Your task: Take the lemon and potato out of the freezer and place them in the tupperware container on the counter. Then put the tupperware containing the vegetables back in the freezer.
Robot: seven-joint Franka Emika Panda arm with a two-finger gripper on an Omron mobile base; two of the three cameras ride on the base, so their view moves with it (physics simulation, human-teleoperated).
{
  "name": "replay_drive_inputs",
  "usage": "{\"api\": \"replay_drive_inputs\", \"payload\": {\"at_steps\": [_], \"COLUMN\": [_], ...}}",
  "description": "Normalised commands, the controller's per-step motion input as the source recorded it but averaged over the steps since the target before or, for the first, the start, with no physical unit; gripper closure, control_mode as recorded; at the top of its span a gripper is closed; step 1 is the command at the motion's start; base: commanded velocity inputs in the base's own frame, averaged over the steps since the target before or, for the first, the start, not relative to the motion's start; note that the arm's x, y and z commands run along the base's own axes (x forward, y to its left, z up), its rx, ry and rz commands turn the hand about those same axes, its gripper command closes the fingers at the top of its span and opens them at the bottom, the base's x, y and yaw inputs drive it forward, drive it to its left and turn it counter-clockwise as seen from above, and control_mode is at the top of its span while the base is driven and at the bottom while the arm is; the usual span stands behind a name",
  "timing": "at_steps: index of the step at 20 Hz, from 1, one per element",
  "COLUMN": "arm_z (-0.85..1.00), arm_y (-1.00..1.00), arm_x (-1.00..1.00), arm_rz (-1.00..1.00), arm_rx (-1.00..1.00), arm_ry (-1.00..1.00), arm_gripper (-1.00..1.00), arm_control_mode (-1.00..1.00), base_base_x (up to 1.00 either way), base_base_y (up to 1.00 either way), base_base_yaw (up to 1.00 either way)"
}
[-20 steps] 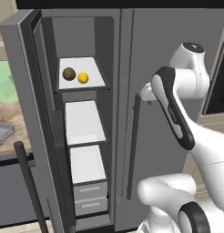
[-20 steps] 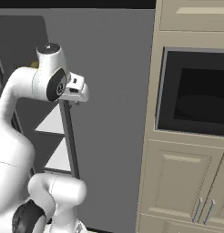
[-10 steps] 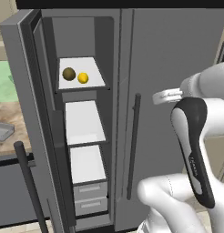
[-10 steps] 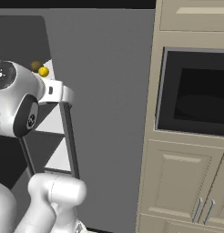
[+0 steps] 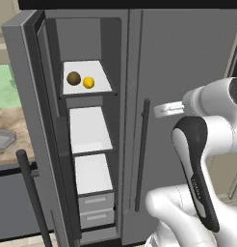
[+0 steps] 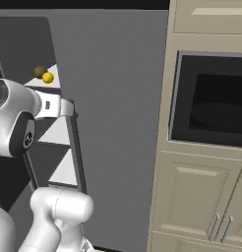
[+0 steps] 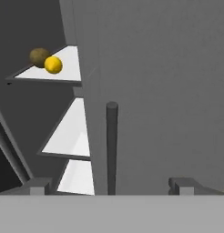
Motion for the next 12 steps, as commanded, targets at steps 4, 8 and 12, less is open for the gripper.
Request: {"api": "replay_drive_inputs", "payload": {"at_steps": [4, 8, 12], "arm_z": [0.00, 0.00, 0.00], "arm_y": [0.00, 0.00, 0.00], "arm_x": [0.00, 0.00, 0.00], "arm_rz": [0.00, 0.00, 0.00], "arm_rx": [0.00, 0.00, 0.00], "arm_ry": [0.00, 0.00, 0.00], "arm_gripper": [-1.00, -1.00, -1.00], "arm_control_mode": [1.00, 1.00, 1.00], "base_base_x": [0.00, 0.00, 0.04], "base_base_y": [0.39, 0.47, 0.55], "base_base_yaw": [0.00, 0.00, 0.00]}}
